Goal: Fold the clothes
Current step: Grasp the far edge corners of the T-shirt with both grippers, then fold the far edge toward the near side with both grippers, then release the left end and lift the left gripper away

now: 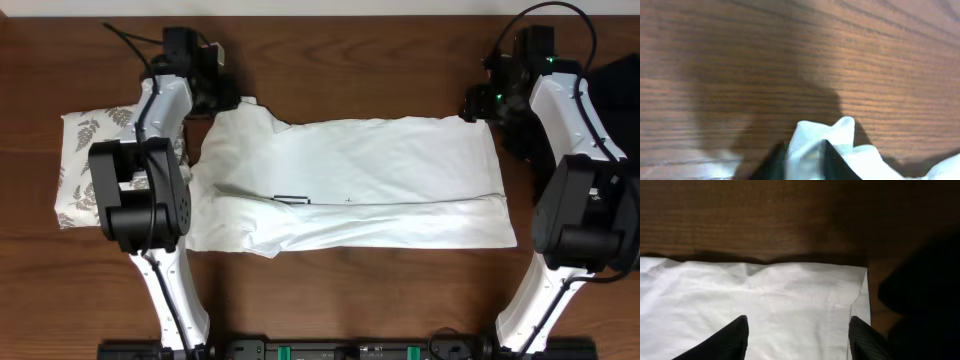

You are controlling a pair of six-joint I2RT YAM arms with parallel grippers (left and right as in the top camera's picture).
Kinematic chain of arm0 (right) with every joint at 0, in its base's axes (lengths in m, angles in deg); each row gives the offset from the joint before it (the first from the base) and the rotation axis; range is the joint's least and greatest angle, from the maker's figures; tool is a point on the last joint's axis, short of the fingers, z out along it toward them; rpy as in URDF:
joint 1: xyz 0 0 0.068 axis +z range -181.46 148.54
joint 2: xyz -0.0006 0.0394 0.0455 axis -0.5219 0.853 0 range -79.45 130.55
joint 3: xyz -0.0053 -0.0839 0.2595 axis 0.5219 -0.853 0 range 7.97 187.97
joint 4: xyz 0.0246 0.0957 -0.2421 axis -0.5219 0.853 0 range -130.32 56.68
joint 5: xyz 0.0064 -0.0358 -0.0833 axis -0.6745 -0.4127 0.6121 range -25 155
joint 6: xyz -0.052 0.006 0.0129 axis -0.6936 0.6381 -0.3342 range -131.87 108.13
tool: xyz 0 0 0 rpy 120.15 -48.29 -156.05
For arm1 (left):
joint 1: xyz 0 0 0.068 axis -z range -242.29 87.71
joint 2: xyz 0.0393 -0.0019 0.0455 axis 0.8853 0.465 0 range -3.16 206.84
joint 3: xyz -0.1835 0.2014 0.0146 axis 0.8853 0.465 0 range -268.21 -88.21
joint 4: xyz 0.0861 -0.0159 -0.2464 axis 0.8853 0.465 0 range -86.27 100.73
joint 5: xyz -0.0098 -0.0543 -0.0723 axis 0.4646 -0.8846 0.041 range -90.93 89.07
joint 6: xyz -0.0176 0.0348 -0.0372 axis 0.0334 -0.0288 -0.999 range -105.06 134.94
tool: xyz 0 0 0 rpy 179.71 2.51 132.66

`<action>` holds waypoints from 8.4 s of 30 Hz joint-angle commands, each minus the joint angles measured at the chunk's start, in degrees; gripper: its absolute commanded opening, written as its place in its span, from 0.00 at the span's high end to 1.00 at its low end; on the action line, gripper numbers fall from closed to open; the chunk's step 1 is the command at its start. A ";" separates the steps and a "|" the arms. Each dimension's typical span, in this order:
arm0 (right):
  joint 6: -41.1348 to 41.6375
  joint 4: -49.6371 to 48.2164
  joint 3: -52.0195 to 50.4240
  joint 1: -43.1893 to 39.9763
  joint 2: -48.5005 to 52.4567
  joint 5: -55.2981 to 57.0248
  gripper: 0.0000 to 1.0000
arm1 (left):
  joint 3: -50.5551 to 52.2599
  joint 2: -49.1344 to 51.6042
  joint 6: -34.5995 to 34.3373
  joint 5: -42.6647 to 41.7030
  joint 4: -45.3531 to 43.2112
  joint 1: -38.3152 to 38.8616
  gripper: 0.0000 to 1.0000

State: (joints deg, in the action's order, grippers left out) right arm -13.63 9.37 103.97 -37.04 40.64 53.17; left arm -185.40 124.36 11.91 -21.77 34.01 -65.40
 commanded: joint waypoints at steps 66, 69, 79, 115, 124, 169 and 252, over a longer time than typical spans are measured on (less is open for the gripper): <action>4.07 -4.76 0.59 -2.03 9.66 -0.44 0.99 | -0.39 -0.22 0.85 0.35 15.56 -0.52 0.94; 4.07 -3.85 0.66 -2.32 9.51 -0.46 0.99 | -0.39 -0.79 0.85 0.35 16.22 -0.59 0.94; 4.04 -0.44 0.72 -4.04 3.28 -0.48 0.99 | -0.39 -6.49 0.83 0.35 19.54 -1.03 0.94; 4.46 20.41 0.74 -9.14 -0.61 -2.14 0.99 | -0.39 -12.28 -4.74 0.35 39.54 -6.25 0.94; 3.52 26.93 0.74 -9.14 -0.61 -1.68 0.99 | -0.39 -12.28 -4.74 0.35 43.93 -6.25 0.94; 5.38 34.95 0.74 -12.02 -0.61 12.94 0.85 | 9.75 -12.28 -4.52 3.80 56.87 -5.05 0.94; -4.52 15.02 -18.91 -10.51 -0.59 -5.92 0.95 | 26.69 -35.67 23.39 -33.07 32.41 2.60 0.75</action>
State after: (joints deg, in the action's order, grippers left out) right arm -18.75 25.04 85.81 -47.88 40.35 46.50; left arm -164.42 88.06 31.52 -47.41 68.20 -60.40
